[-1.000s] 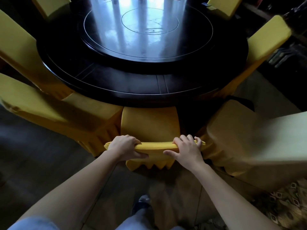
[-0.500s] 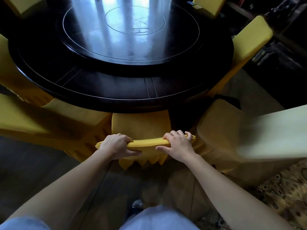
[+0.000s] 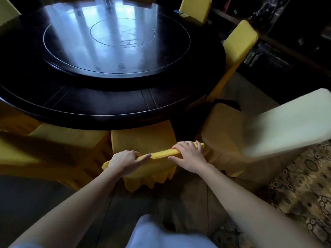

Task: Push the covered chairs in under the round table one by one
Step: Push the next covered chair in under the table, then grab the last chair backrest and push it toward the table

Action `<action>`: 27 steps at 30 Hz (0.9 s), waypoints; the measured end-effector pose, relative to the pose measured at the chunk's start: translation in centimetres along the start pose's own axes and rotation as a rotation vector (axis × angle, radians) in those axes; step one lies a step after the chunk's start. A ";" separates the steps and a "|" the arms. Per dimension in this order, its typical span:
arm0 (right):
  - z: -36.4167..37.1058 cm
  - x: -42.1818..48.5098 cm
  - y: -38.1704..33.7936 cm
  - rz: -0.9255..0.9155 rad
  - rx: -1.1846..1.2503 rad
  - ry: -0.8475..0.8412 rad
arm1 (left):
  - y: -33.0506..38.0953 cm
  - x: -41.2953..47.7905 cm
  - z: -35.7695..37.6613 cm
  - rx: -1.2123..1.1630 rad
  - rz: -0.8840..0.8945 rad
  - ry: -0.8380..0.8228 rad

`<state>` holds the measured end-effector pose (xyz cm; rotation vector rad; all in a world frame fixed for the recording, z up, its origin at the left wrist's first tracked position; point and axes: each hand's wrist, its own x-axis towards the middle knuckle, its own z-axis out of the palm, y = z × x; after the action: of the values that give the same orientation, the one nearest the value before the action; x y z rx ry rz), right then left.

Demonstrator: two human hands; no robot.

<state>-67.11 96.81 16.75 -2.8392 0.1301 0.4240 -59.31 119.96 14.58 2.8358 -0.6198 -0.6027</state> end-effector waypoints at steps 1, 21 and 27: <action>0.2 -0.4 0.0 0.009 0.021 0.022 | 0.1 0.0 0.0 0.000 0.004 -0.002; -4.3 -6.7 13.4 0.134 0.163 0.184 | 20.1 4.8 -0.7 0.039 0.393 0.109; -6.1 -10.0 23.0 0.259 0.164 0.222 | 32.7 6.5 -0.3 0.080 0.526 0.131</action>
<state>-77.86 73.55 19.64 -2.7049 0.5539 0.1381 -65.58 87.83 20.82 2.5802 -1.3205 -0.2995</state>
